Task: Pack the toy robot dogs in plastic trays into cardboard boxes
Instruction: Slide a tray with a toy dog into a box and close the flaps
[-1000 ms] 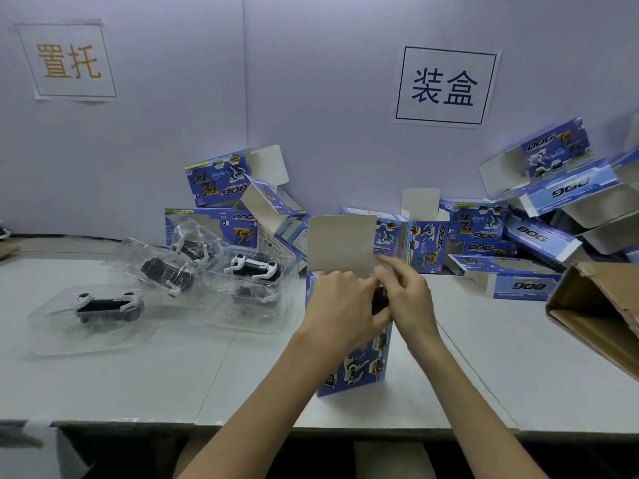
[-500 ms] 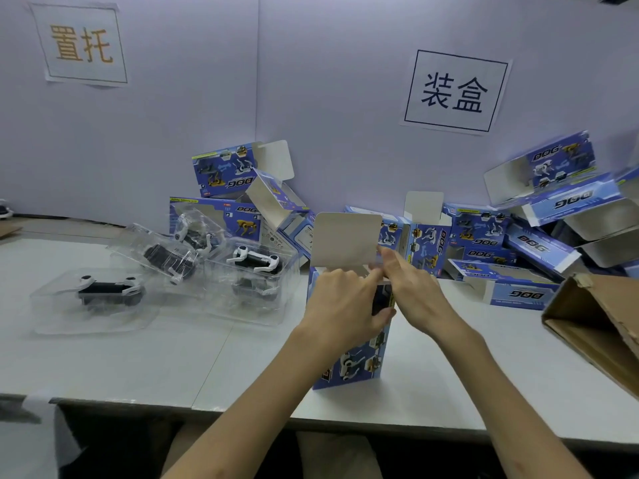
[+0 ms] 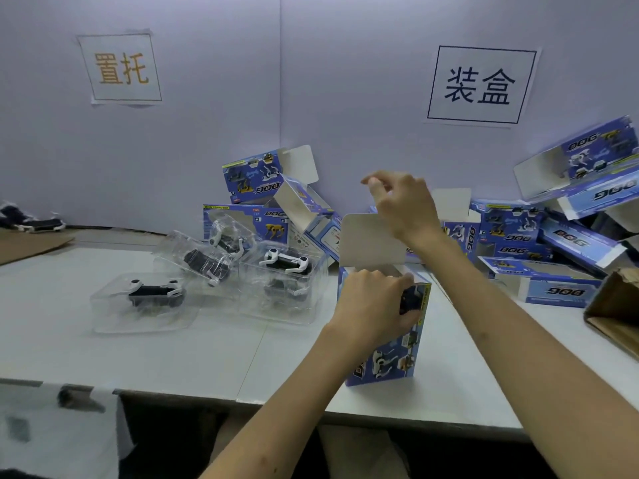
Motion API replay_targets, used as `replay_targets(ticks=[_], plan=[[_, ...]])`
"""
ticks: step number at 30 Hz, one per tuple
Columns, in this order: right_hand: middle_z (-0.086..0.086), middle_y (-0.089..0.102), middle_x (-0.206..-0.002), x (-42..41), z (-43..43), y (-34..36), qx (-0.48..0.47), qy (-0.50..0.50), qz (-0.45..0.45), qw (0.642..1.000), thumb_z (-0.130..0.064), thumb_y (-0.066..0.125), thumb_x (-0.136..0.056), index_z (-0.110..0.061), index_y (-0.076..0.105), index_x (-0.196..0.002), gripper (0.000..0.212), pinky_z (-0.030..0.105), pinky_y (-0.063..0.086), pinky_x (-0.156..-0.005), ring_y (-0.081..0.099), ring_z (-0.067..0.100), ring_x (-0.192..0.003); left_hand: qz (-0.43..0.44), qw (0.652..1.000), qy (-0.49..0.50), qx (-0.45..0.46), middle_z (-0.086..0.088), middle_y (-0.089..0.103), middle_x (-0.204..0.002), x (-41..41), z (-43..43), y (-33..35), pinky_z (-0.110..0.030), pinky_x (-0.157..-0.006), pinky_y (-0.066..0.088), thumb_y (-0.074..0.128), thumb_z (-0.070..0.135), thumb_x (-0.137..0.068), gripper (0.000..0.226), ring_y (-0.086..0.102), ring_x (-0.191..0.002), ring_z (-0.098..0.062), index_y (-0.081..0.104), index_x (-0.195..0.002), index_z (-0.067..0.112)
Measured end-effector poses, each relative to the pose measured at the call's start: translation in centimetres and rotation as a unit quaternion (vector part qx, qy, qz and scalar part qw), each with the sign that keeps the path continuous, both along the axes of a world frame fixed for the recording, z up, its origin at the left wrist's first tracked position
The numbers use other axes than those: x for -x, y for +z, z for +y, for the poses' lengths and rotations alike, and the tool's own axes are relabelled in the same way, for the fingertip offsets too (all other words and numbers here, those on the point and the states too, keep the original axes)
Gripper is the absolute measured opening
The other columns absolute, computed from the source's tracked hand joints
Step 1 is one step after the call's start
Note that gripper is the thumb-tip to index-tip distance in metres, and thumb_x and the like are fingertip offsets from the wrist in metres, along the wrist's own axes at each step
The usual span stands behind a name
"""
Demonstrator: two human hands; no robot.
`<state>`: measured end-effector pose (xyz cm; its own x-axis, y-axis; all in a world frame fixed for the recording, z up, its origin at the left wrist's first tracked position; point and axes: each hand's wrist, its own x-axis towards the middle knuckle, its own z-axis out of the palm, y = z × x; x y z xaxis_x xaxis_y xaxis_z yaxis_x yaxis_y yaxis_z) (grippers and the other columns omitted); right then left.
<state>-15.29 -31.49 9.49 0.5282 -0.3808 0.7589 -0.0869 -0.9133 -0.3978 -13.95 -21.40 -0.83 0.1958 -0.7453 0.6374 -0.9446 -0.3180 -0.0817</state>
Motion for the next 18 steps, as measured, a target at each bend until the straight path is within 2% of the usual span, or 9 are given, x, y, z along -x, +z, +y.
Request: replay_targets(ticks=[2, 3, 5, 6, 8, 10, 13, 16, 18], plan=[[0.006, 0.070, -0.118, -0.6, -0.6, 1.1, -0.008, -0.019, 0.161, 0.987, -0.031, 0.036, -0.104, -0.023, 0.072, -0.116, 0.039, 0.042, 0.042, -0.103, 0.059, 0.027, -0.112, 0.017, 0.999, -0.025, 0.010, -0.002, 0.073, -0.103, -0.4, 0.4, -0.1, -0.030, -0.067, 0.037, 0.059, 0.055, -0.088, 0.043, 0.066, -0.088, -0.027, 0.064, -0.122, 0.029], [0.008, 0.066, -0.128, -0.8, -1.1, 1.4, -0.019, -0.030, 0.234, 0.972, -0.036, 0.031, -0.107, -0.021, 0.069, -0.123, 0.043, 0.041, 0.039, -0.107, 0.056, 0.028, -0.119, 0.030, 0.999, -0.039, 0.017, -0.001, 0.073, -0.104, -0.8, 0.5, -0.1, -0.030, -0.069, 0.040, 0.060, 0.055, -0.088, 0.043, 0.066, -0.090, -0.028, 0.065, -0.123, 0.031], [0.013, 0.056, -0.138, -0.6, -2.2, 1.6, -0.052, -0.034, 0.342, 0.938, -0.044, 0.027, -0.108, -0.009, 0.059, -0.135, 0.054, 0.036, 0.037, -0.105, 0.050, 0.029, -0.125, 0.059, 0.996, -0.064, 0.024, -0.001, 0.074, -0.106, -1.5, 0.9, -0.1, -0.031, -0.075, 0.048, 0.060, 0.056, -0.088, 0.044, 0.066, -0.094, -0.029, 0.065, -0.126, 0.035], [0.014, 0.056, -0.132, -0.2, -2.7, 1.5, -0.070, -0.024, 0.372, 0.925, -0.047, 0.029, -0.107, -0.004, 0.056, -0.135, 0.059, 0.035, 0.038, -0.099, 0.051, 0.028, -0.119, 0.073, 0.995, -0.071, 0.025, -0.002, 0.074, -0.108, -1.8, 1.0, -0.1, -0.032, -0.078, 0.050, 0.059, 0.056, -0.088, 0.044, 0.066, -0.097, -0.028, 0.064, -0.128, 0.037], [0.012, 0.061, -0.110, 1.0, -3.3, 1.5, -0.107, 0.025, 0.378, 0.919, -0.051, 0.038, -0.104, -0.002, 0.063, -0.123, 0.058, 0.034, 0.041, -0.083, 0.056, 0.023, -0.095, 0.089, 0.992, -0.079, 0.029, -0.002, 0.074, -0.109, -2.2, 1.2, 0.0, -0.032, -0.079, 0.048, 0.059, 0.056, -0.089, 0.043, 0.066, -0.099, -0.028, 0.064, -0.127, 0.038], [0.009, 0.070, -0.100, 2.7, -3.5, 1.7, -0.119, 0.089, 0.386, 0.911, -0.054, 0.049, -0.098, -0.013, 0.073, -0.112, 0.048, 0.031, 0.044, -0.076, 0.060, 0.019, -0.084, 0.085, 0.992, -0.087, 0.043, -0.002, 0.074, -0.108, -2.3, 1.4, -0.2, -0.030, -0.075, 0.043, 0.060, 0.054, -0.089, 0.040, 0.065, -0.097, -0.027, 0.066, -0.125, 0.037], [-0.014, 0.074, -0.106, 4.6, -3.0, 0.9, -0.094, 0.166, 0.428, 0.883, -0.047, 0.061, -0.094, -0.038, 0.075, -0.112, 0.025, 0.020, 0.050, -0.077, 0.067, 0.005, -0.095, 0.075, 0.992, -0.092, 0.039, 0.004, 0.071, -0.119, -2.2, 1.7, -0.3, -0.031, -0.080, 0.044, 0.057, 0.053, -0.090, 0.040, 0.063, -0.104, -0.022, 0.065, -0.126, 0.038], [-0.026, 0.069, -0.113, 4.8, -2.8, -1.5, -0.114, 0.199, 0.407, 0.884, -0.058, 0.059, -0.086, -0.047, 0.071, -0.115, 0.033, 0.018, 0.045, -0.085, 0.060, -0.009, -0.105, 0.073, 0.991, -0.101, 0.055, 0.007, 0.067, -0.127, -2.1, 1.8, -0.4, -0.032, -0.091, 0.045, 0.060, 0.049, -0.090, 0.039, 0.059, -0.113, -0.019, 0.066, -0.127, 0.036], [-0.027, 0.067, -0.115, 4.9, -3.1, -2.8, -0.141, 0.220, 0.373, 0.890, -0.064, 0.056, -0.082, -0.051, 0.069, -0.115, 0.037, 0.018, 0.043, -0.086, 0.058, -0.011, -0.107, 0.065, 0.991, -0.100, 0.061, 0.006, 0.066, -0.129, -2.1, 1.8, -0.6, -0.032, -0.095, 0.043, 0.059, 0.049, -0.091, 0.040, 0.057, -0.117, -0.018, 0.064, -0.128, 0.037]])
